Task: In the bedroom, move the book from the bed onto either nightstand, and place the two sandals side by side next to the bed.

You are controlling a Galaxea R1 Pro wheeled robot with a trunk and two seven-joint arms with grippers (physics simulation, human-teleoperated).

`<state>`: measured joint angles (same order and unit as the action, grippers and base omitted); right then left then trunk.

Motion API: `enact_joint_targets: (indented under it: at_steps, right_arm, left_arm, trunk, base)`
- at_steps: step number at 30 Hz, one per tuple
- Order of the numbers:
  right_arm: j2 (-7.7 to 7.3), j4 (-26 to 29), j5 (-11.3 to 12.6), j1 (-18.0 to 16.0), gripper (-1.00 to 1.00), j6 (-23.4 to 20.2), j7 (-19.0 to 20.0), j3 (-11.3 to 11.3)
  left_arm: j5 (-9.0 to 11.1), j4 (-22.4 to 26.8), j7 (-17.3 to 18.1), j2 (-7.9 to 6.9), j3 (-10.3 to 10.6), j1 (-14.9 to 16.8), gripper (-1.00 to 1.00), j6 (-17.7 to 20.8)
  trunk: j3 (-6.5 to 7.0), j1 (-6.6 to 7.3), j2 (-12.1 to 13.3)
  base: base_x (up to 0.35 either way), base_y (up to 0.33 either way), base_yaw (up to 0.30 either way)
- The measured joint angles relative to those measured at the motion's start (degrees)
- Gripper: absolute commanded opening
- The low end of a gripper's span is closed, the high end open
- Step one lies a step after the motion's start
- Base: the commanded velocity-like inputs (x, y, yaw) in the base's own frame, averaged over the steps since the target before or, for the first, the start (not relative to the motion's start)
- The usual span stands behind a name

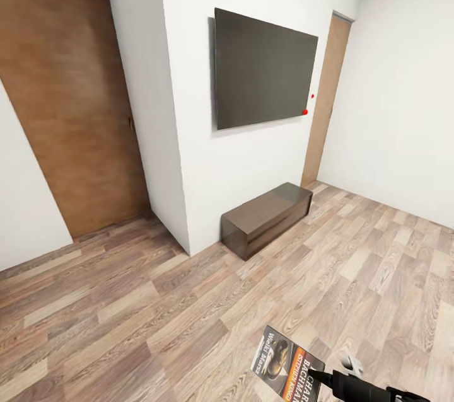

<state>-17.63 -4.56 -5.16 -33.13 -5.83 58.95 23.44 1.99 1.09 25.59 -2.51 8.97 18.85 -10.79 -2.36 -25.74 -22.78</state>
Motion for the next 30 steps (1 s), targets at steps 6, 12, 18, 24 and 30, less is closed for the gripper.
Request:
enact_joint_targets:
  at_steps: [6,12,18,24,30]
  right_arm:
    - [-0.02,0.0,0.0,0.0,-1.00,0.0,0.0,0.0]
    - [-0.02,0.0,0.0,0.0,-1.00,0.0,0.0,0.0]
    - [-0.03,0.0,0.0,0.0,-1.00,0.0,0.0,0.0]
    - [-0.03,0.0,0.0,0.0,-1.00,0.0,0.0,0.0]
    - [-0.02,0.0,0.0,0.0,-1.00,0.0,0.0,0.0]
  left_arm:
    - [0.0,0.0,0.0,-0.01,0.0,0.0,1.00,0.0]
    - [0.0,0.0,0.0,-0.01,0.0,0.0,1.00,0.0]
    - [0.0,0.0,0.0,0.01,0.0,0.0,1.00,0.0]
    - [0.0,0.0,0.0,0.02,0.0,0.0,1.00,0.0]
    - [0.0,0.0,0.0,-0.01,0.0,0.0,1.00,0.0]
  trunk:
    - [0.00,0.00,0.0]
    - [0.00,0.00,0.0]
    - [0.00,0.03,0.0]
    - [0.00,0.00,0.0]
    - [0.00,0.00,0.0]
  base:
    - [0.000,0.000,-0.231]
    - [0.000,0.000,-0.231]
    - [0.220,0.000,-0.231]
    - [0.164,0.000,-0.231]
    - [0.011,0.000,-0.231]
